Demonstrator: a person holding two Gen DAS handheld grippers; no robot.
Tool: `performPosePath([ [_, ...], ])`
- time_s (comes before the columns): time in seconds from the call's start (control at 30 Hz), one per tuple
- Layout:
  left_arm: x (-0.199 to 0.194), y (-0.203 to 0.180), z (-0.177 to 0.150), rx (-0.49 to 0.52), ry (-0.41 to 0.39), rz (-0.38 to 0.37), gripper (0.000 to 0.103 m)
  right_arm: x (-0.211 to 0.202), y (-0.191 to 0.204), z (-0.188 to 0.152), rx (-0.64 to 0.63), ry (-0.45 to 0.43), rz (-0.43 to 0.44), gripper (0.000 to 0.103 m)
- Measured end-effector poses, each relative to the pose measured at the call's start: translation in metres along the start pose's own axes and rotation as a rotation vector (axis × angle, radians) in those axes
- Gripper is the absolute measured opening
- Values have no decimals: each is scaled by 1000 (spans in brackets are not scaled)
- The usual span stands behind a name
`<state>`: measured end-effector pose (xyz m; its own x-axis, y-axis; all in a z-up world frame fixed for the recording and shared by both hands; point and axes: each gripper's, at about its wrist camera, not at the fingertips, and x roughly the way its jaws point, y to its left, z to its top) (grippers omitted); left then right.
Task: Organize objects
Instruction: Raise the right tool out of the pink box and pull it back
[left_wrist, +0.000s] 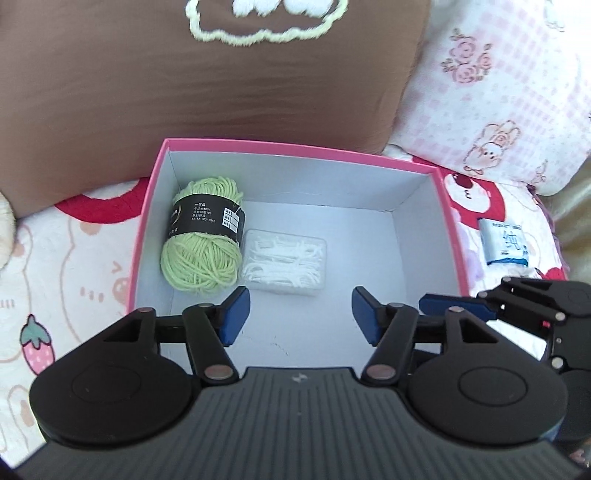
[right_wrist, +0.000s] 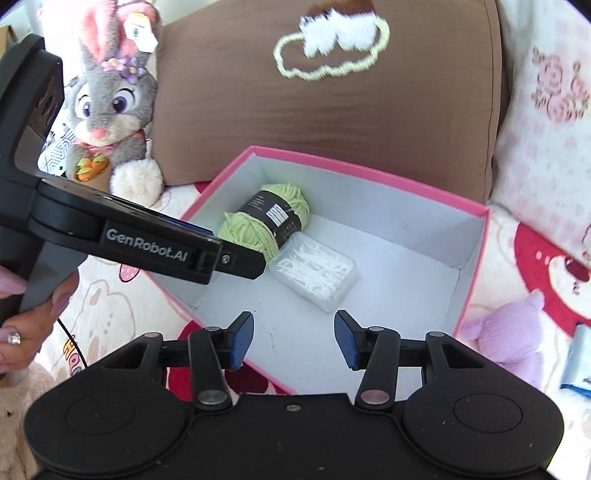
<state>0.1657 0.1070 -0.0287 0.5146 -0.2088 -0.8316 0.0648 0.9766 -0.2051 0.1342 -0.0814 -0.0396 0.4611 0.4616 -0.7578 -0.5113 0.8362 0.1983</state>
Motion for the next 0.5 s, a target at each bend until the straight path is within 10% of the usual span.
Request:
performPosePath([
  [0.5, -54, -19, -24, 46, 26, 59, 69, -54, 18, -13, -16, 17, -18, 55],
])
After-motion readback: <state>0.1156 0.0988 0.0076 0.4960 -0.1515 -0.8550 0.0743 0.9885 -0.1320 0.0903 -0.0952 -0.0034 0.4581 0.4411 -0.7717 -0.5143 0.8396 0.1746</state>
